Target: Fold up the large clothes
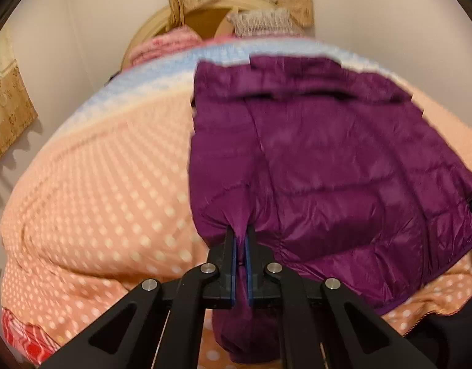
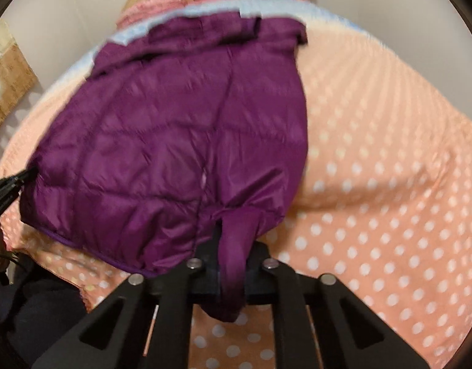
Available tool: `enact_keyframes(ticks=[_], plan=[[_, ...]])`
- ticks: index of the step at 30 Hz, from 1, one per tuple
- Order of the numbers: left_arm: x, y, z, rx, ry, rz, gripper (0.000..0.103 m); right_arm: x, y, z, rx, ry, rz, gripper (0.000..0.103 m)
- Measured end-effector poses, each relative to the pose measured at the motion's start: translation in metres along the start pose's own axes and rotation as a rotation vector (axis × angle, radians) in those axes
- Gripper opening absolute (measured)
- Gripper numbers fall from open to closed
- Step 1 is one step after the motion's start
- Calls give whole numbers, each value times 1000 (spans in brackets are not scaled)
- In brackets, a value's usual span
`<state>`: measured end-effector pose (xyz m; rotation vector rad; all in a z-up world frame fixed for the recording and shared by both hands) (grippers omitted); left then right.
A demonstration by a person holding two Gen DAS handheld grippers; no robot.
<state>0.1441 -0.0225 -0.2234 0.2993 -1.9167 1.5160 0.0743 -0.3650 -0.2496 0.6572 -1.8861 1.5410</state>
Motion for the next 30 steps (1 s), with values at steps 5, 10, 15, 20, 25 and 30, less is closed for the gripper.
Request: enact_keyframes(ticks=[5, 10, 15, 20, 25, 30], plan=[[47, -31, -17, 8, -2, 155, 2, 51, -20, -3, 4, -33, 153, 8], [95, -59, -37, 64, 14, 264, 0, 109, -40, -4, -8, -65, 301, 7], [152, -95, -53, 97, -23, 441, 0, 163, -62, -17, 10, -90, 439, 7], [121, -130, -61, 81, -50, 437, 0, 165, -105, -25, 41, -78, 521, 7], [71, -116, -64, 144, 9, 284, 0, 137, -131, -30, 21, -72, 510, 7], [34, -88, -52, 187, 77, 119, 14, 128, -109, -20, 24, -68, 465, 7]])
Point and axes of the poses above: each gripper's, at about its wrist camera, not at the fingertips, and x roughly against the way its jaws point, z to its right, y to its underside, the point moved 3 cm from there along -x, roughly the way its jaws point, and after that the axes turned 7 degrees about z, right-handed, at the moved point
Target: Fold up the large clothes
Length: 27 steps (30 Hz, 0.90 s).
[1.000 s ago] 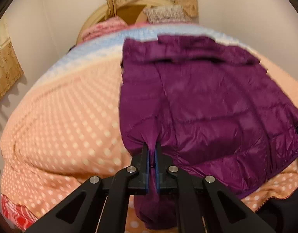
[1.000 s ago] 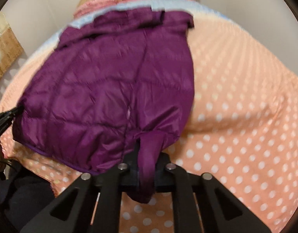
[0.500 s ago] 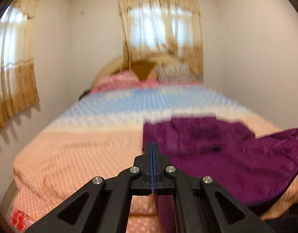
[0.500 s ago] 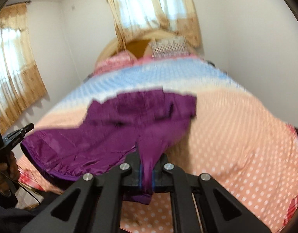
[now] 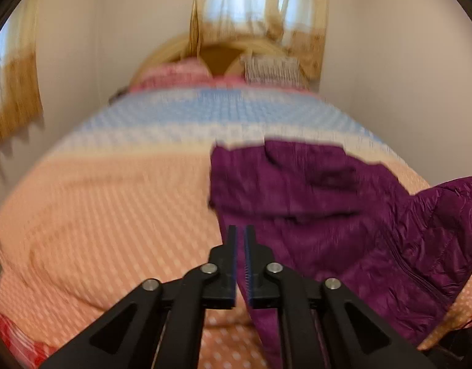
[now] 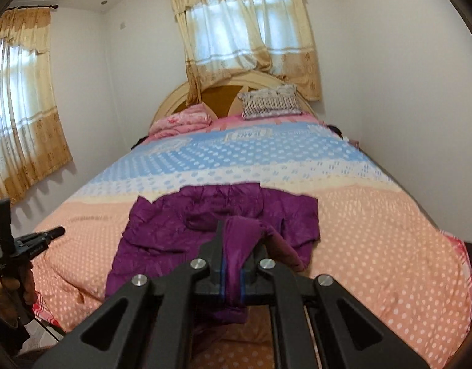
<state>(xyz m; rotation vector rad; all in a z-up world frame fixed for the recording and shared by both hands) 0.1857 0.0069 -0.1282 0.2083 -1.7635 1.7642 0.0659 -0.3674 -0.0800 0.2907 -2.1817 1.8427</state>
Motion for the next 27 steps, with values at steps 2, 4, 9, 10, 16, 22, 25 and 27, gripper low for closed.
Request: enact_keyframes(ticks=[2, 4, 9, 10, 16, 22, 25, 27], plan=[[-1, 16, 2, 39, -10, -19, 47, -1, 10, 3, -9, -4, -24, 7], [-2, 26, 0, 71, 5, -27, 82, 1, 17, 2, -3, -7, -41, 7], [-14, 53, 6, 156, 79, -181, 90, -3, 40, 1, 3, -17, -97, 7], [-16, 62, 10, 142, 69, -209, 90, -6, 43, 1, -2, -17, -104, 7], [-33, 107, 34, 85, 102, -387, 90, -9, 52, 3, -20, -36, -125, 7], [-42, 133, 43, 95, 190, -486, 9, -9, 58, 5, -33, -45, -131, 7], [-25, 113, 46, 67, 249, -399, 3, -7, 55, 7, -48, -41, -111, 7], [-11, 90, 44, 82, 282, -333, 3, -3, 49, 7, -46, -39, -81, 7]])
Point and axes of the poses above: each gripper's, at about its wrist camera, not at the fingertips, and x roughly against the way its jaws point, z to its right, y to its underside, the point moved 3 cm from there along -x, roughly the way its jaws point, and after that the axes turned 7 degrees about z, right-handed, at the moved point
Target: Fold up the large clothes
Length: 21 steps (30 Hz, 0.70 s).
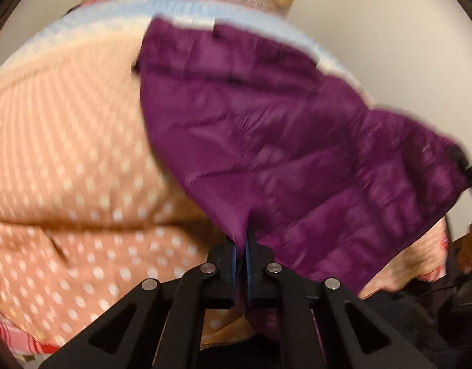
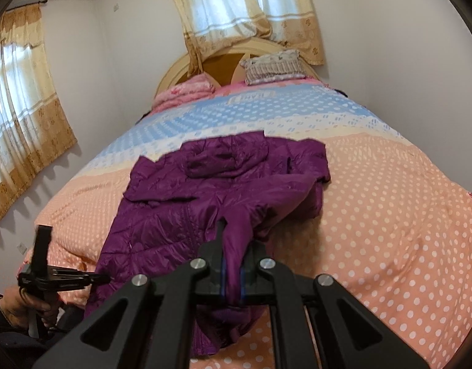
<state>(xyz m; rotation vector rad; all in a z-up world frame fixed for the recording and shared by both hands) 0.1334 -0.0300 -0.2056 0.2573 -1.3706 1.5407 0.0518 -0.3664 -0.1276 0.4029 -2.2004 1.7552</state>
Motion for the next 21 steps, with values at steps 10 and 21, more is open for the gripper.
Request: enact_keyframes(ticks=[10, 21], plan=[[31, -137, -22, -28, 15, 273, 3, -49, -85, 15, -23, 35, 157, 7], [-73, -227, -67, 28, -311, 383, 93, -231, -116, 100, -182, 246, 57, 21]])
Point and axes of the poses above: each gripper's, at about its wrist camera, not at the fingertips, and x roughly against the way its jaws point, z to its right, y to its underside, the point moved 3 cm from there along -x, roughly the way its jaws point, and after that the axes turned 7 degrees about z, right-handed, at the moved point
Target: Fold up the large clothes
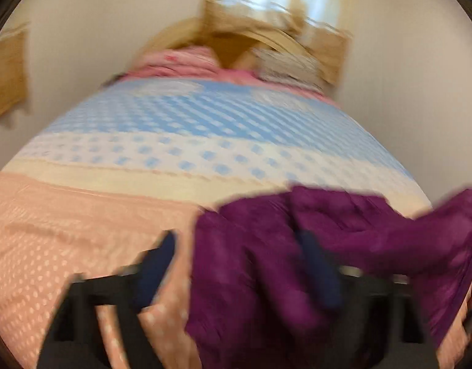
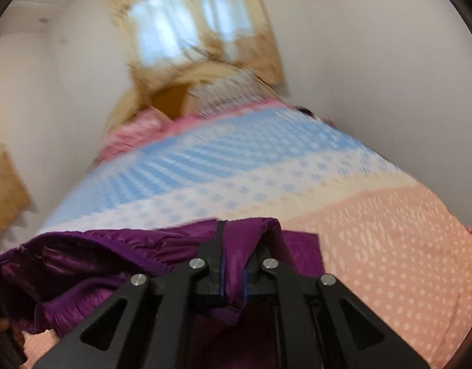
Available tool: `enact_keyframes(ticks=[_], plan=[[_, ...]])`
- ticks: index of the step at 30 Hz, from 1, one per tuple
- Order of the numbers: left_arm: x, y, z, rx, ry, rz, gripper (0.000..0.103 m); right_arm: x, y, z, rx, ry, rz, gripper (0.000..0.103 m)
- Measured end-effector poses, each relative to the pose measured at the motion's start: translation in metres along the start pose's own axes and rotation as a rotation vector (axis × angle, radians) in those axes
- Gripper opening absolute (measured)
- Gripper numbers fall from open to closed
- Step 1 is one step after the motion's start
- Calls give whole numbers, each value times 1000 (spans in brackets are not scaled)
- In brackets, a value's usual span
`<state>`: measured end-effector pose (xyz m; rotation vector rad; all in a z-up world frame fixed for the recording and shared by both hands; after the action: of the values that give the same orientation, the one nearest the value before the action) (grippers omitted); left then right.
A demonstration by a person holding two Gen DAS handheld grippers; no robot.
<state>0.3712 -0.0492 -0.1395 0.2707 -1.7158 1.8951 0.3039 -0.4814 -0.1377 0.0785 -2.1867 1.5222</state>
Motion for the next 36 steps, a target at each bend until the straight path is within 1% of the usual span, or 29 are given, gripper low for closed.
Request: enact_keyframes(ticks=[1, 2, 3, 4, 5, 7, 9, 10, 12, 14, 16, 17, 18, 20, 21, 22, 23, 24, 25, 26, 27, 29, 31, 33, 34, 35, 36], plan=[[-7, 0, -5, 23, -37, 4, 93, -12, 4, 6, -19, 19, -16, 39], [-13, -1, -8, 40, -52, -10, 93, -22, 7, 9, -34, 26, -33, 45], [-17, 0, -10, 56, -62, -21, 93, -25, 8, 13, -44, 25, -40, 53], [-16, 1, -11, 66, -68, -14, 93, -30, 10, 14, -44, 27, -45, 59], [-13, 1, -10, 62, -77, 0, 93, -30, 9, 11, -30, 34, -39, 62], [-2, -4, 0, 32, -117, 64, 93, -24, 8, 4, 9, 51, -5, 74], [6, -8, 12, -7, -138, 125, 93, -15, 8, -7, 39, 54, 36, 80], [7, -12, 21, -29, -138, 158, 93, -13, 9, -14, 58, 45, 47, 81], [-1, -13, 36, -75, -104, 160, 96, -16, 14, -33, 120, 1, 34, 81], [-21, -14, 51, -113, -106, 131, 97, -29, 21, -53, 203, -27, -11, 81], [-39, -11, 58, -141, -109, 101, 97, -39, 28, -62, 220, -60, -51, 81], [-52, -9, 61, -163, -120, 79, 97, -47, 31, -64, 225, -59, -87, 81], [-66, -6, 60, -188, -156, 50, 97, -54, 34, -64, 229, -60, -119, 81], [-84, 4, 52, -196, -223, 22, 97, -76, 47, -62, 242, -63, -235, 81], [-97, 11, 43, -176, -242, -8, 97, -85, 54, -62, 255, -62, -281, 74], [-107, 17, 38, -163, -269, -34, 97, -89, 61, -63, 264, -71, -308, 50], [-114, 24, 30, -144, -291, -62, 97, -93, 65, -63, 275, -68, -326, 40], [-121, 29, 20, -101, -303, -90, 97, -94, 65, -63, 276, -56, -317, 28], [-122, 30, 14, -68, -302, -94, 97, -93, 60, -63, 272, -45, -295, 20], [-122, 31, 8, -29, -303, -95, 97, -93, 54, -63, 265, -37, -271, 17], [-123, 31, 4, -17, -317, -96, 97, -93, 49, -64, 257, -28, -251, 16], [-127, 31, 0, -5, -331, -99, 97, -93, 33, -67, 229, -10, -193, 15], [-130, 33, 0, -8, -339, -114, 97, -98, 27, -70, 225, 7, -168, 15], [-125, 30, 7, -29, -356, -124, 97, -115, 38, -72, 254, 53, -218, 15], [-116, 24, 12, -30, -340, -105, 97, -120, 41, -70, 259, 75, -238, 15], [-106, 18, 19, -30, -312, -71, 97, -125, 48, -66, 266, 119, -276, 17], [-95, 12, 28, -36, -288, -32, 97, -125, 50, -63, 267, 141, -284, 24]])
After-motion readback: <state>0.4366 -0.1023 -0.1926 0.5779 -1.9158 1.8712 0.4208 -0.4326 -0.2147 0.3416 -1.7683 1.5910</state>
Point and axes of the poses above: each gripper's, at about its wrist camera, not at the fingertips, and x roughly against the way its jaws point, z to its right, y to its underside, the point moved 3 cm from there along -x, roughly the way its jaws point, and after that the axes turned 7 degrees about z, right-handed, at the moved point
